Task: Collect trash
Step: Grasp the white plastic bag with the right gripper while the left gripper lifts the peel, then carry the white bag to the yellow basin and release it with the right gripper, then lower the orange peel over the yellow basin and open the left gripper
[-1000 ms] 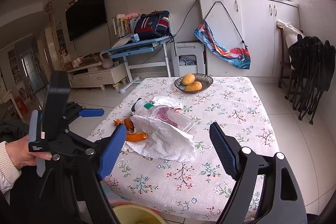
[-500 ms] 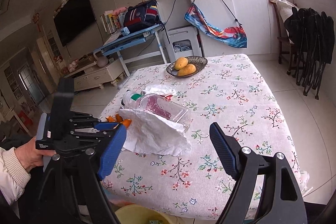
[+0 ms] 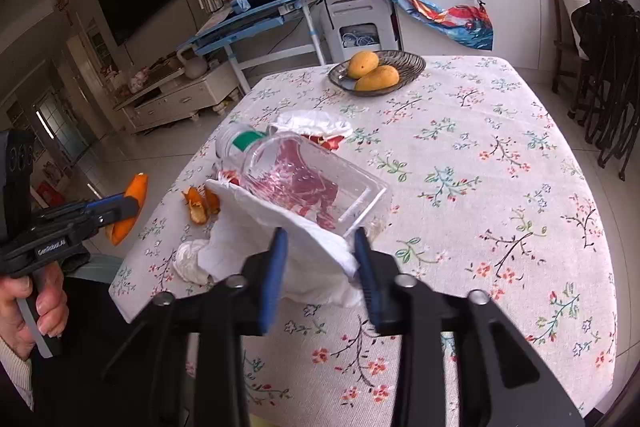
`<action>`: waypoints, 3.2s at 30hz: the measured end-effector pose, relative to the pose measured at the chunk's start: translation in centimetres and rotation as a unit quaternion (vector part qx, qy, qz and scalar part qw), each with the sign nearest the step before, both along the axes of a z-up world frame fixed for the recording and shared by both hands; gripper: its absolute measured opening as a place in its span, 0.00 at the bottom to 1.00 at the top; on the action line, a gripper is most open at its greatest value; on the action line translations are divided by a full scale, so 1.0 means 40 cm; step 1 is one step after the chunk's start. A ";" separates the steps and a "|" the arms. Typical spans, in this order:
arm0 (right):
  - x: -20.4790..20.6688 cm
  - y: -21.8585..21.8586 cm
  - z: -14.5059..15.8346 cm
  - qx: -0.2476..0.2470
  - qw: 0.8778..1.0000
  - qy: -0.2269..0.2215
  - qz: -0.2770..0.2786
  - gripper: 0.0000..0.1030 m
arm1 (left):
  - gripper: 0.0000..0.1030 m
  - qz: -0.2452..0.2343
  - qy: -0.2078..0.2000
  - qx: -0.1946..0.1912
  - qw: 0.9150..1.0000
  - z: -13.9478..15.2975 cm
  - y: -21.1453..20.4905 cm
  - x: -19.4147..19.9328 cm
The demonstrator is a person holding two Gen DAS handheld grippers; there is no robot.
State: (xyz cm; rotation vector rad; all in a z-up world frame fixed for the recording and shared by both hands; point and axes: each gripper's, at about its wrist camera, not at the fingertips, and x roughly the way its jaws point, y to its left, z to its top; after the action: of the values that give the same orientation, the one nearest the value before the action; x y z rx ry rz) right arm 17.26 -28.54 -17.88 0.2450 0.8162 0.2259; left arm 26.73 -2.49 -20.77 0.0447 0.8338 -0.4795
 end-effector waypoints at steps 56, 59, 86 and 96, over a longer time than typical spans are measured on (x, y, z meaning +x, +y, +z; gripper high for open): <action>-0.282 0.217 -0.010 0.098 0.969 0.110 0.198 0.03 | 0.17 0.031 -0.098 -0.020 0.995 0.112 0.024 -0.251; -0.273 0.244 -0.077 0.087 0.965 0.141 0.201 0.03 | 0.17 0.029 -0.102 -0.017 0.994 0.121 0.022 -0.271; -0.353 0.111 0.001 0.014 0.999 -0.047 0.003 0.64 | 0.17 0.000 -0.131 0.025 0.991 0.180 -0.039 -0.438; -0.410 0.034 0.081 -0.008 0.985 -0.141 -0.094 0.72 | 0.17 -0.032 -0.114 0.048 0.992 0.146 -0.083 -0.518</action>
State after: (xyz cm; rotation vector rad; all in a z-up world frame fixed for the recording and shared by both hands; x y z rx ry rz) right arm 0.84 -27.19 -14.66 0.2657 0.5096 0.0743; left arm 6.00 -5.83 -14.92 0.2118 0.6318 -0.4852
